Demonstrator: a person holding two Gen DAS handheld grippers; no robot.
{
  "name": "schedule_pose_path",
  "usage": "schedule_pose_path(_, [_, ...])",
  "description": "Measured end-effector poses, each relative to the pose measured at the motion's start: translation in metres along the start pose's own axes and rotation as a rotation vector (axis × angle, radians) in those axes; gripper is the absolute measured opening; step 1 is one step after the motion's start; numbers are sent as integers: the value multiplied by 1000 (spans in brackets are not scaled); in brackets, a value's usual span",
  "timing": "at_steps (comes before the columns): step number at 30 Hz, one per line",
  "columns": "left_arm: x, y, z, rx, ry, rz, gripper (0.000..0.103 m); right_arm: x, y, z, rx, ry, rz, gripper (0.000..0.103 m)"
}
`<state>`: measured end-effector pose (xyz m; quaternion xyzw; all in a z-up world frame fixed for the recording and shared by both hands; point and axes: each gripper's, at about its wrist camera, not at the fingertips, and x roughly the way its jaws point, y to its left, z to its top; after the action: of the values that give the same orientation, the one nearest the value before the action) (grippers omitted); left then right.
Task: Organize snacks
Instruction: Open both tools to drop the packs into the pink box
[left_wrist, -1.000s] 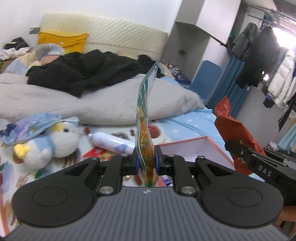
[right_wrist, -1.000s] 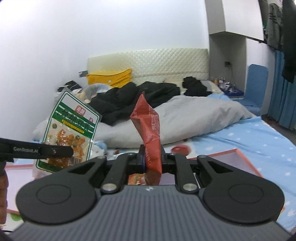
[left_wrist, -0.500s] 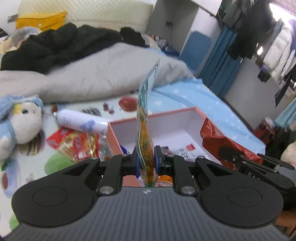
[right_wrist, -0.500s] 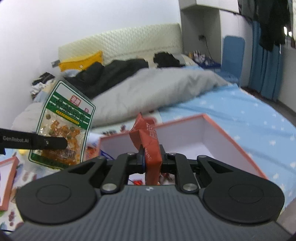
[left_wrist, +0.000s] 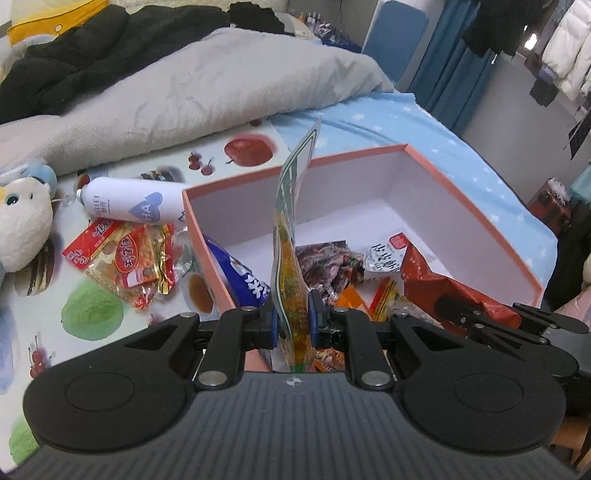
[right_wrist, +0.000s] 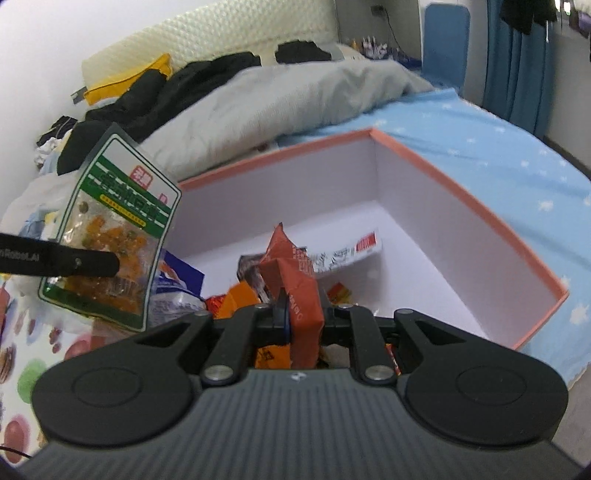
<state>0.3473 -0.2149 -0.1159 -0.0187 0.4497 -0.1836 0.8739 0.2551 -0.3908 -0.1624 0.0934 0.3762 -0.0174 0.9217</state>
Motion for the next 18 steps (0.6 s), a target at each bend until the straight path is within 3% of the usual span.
schedule_pose_path(2, [1,0,-1,1,4,23,19,3,-1,-1,9,16,-1,18])
schedule_pose_path(3, [-1,1,0,2,1,37,19,3,-3,-1,20,15,0,31])
schedule_pose_path(4, [-4,2,0,-2,0,44,27,1,-2,-1,25,10,-7,49])
schedule_pose_path(5, [-5,4,1,-14,-2,48,46,-2,-2,0,22,-4,-16,57])
schedule_pose_path(6, [-8,6,1,-25,-8,49,56,-5,-1,1,17,-17,-16,66])
schedule_pose_path(7, [-13,8,1,-33,-25,48,64,-7,0,2,13,-24,-15,64])
schedule_pose_path(18, [-86,17,10,-11,-160,12,64,-57,24,21,-10,-139,28,63])
